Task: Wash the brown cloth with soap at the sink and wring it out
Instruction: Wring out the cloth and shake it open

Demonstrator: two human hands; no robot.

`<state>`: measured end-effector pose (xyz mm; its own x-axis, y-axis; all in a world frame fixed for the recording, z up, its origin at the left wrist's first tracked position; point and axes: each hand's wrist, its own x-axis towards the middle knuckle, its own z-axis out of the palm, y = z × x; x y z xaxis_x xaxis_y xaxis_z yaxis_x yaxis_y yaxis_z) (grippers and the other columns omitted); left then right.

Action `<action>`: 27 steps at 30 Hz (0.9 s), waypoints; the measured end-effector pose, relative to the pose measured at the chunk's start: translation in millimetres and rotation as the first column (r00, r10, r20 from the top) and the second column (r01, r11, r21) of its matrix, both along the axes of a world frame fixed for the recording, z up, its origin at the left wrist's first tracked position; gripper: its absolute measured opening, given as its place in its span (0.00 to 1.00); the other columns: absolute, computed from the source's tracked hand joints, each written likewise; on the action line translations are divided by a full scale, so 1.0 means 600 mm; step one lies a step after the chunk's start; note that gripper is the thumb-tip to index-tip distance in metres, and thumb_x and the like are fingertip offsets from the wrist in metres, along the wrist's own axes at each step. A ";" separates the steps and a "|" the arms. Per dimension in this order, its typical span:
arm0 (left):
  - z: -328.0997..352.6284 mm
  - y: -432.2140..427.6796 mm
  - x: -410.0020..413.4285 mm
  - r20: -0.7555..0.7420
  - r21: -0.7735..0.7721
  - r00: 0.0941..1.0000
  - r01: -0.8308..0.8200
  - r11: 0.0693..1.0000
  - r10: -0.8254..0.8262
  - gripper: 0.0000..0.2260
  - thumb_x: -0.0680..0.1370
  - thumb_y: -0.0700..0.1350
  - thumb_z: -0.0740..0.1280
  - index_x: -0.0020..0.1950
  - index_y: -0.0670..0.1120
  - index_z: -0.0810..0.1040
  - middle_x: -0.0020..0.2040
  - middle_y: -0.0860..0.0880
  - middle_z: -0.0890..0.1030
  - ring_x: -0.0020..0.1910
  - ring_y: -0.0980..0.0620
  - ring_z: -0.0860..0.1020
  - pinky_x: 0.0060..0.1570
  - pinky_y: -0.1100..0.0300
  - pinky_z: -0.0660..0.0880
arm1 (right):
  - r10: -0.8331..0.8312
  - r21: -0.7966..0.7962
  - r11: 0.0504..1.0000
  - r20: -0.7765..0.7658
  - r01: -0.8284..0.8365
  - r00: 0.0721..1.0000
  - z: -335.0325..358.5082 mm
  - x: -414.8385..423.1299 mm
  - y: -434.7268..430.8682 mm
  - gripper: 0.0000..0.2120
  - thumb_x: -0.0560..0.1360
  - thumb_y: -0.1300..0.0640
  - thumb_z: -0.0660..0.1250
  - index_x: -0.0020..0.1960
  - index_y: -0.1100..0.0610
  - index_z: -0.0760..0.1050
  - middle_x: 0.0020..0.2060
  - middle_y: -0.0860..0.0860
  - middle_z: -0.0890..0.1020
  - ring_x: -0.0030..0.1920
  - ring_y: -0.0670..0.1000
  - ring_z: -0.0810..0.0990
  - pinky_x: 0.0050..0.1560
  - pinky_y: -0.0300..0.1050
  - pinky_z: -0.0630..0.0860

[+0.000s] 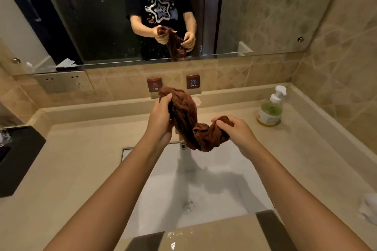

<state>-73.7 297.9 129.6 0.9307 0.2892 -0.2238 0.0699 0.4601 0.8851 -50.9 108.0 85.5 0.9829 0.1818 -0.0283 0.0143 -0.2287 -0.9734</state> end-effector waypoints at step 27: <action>0.185 -0.148 0.041 0.030 0.044 0.883 0.467 0.883 -0.468 0.12 0.80 0.50 0.61 0.43 0.43 0.76 0.28 0.48 0.80 0.28 0.54 0.80 0.57 0.51 0.76 | -0.101 0.293 0.954 0.124 0.061 0.987 0.203 0.007 -0.098 0.08 0.77 0.55 0.64 0.44 0.55 0.80 0.37 0.49 0.84 0.41 0.49 0.82 0.41 0.41 0.77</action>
